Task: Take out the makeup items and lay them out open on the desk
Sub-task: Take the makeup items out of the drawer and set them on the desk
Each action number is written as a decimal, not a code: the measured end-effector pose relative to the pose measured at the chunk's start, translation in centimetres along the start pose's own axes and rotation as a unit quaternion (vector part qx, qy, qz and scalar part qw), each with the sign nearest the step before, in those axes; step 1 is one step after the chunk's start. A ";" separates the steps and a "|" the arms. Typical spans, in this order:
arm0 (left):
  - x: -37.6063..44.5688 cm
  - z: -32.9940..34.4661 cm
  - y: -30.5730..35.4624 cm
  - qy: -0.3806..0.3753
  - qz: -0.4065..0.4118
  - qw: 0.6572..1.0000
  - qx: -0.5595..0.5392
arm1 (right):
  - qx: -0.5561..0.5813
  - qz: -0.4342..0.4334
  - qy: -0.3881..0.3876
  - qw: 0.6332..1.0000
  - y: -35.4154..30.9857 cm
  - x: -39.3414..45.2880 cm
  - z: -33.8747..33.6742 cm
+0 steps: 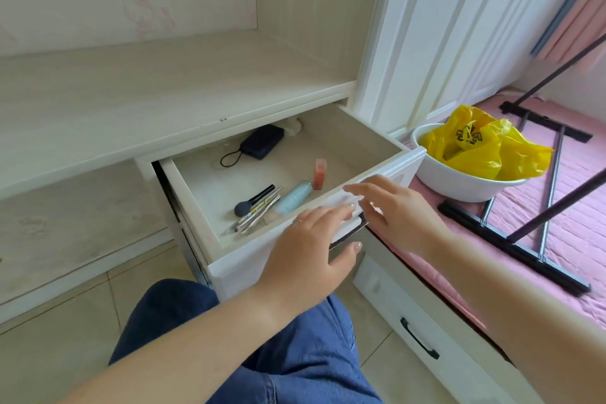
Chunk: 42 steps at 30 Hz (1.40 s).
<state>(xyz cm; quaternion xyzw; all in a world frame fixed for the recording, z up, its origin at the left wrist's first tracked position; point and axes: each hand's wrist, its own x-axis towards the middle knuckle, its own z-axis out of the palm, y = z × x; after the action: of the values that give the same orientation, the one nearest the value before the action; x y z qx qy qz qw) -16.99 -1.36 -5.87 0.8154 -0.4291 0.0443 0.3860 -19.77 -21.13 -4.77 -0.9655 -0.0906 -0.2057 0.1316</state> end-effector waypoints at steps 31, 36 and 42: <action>13.4 3.0 -17.0 -0.270 -0.244 0.916 0.171 | 0.025 0.158 -0.342 0.926 10.1 16.5 8.9; 13.2 3.1 -16.8 -0.275 -0.255 0.912 0.167 | 0.017 0.156 -0.333 0.930 10.0 16.5 8.4; 13.3 0.7 -15.7 -0.230 -0.264 0.931 0.102 | 0.085 0.193 -0.266 0.940 8.4 16.2 5.2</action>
<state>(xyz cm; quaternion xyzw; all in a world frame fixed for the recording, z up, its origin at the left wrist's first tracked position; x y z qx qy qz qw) 2.71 -5.46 -10.32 0.9221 -0.2687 -0.2042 0.1894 -1.30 -25.58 -4.33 -0.9691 0.0486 0.0968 0.2218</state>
